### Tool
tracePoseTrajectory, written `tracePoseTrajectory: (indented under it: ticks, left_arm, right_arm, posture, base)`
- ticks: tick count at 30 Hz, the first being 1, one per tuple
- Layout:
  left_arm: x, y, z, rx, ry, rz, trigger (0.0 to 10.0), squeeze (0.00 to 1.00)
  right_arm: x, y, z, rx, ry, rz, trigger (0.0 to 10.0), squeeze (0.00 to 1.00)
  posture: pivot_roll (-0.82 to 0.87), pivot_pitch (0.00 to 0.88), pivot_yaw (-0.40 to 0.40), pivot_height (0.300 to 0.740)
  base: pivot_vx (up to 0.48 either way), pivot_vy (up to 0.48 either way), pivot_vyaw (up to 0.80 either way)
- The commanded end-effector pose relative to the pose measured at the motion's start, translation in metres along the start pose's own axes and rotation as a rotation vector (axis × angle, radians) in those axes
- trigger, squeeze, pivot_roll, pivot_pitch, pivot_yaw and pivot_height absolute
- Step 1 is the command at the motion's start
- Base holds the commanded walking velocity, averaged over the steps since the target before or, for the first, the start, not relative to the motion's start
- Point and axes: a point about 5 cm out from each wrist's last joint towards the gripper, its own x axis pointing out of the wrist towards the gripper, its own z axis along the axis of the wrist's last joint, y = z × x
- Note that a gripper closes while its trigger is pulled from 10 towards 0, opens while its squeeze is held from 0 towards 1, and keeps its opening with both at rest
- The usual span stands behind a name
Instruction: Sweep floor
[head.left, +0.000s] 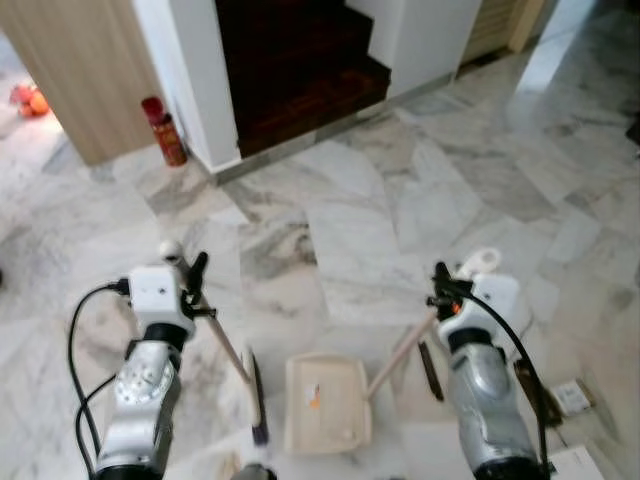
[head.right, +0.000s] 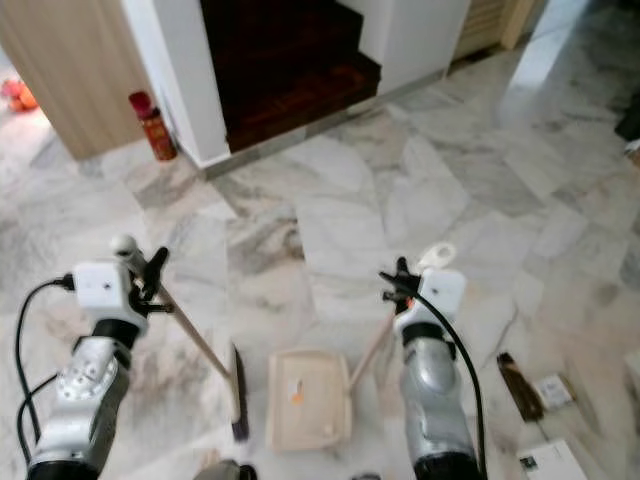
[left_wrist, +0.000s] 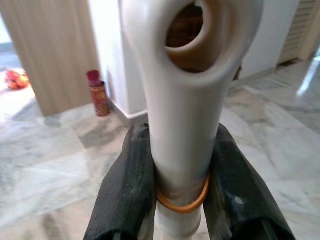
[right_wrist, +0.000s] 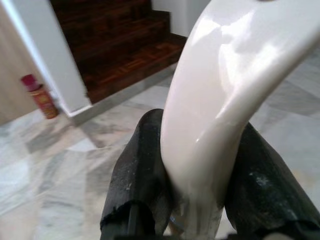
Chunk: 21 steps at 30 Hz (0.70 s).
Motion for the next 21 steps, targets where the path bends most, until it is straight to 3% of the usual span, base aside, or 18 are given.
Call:
tracePoseTrajectory:
  ticks: [1, 21]
  left_arm:
    - [0.0013, -0.0012, 0.0074, 0.015, -0.033, -0.006, 10.0, 0.0]
    - [0.0013, -0.0006, 0.0077, 0.018, -0.031, -0.008, 10.0, 0.0]
  right_arm:
    - [0.0021, 0.0001, 0.0082, 0.036, -0.036, -0.002, 10.0, 0.0]
    - [0.0019, 0.0029, 0.0056, 0.044, -0.023, 0.012, 10.0, 0.0]
  posture:
    - [0.11, 0.179, -0.001, 0.74]
    - [0.11, 0.166, 0.003, 0.74]
  base:
    - [0.0, 0.356, 0.0]
    - [0.0, 0.348, 0.0]
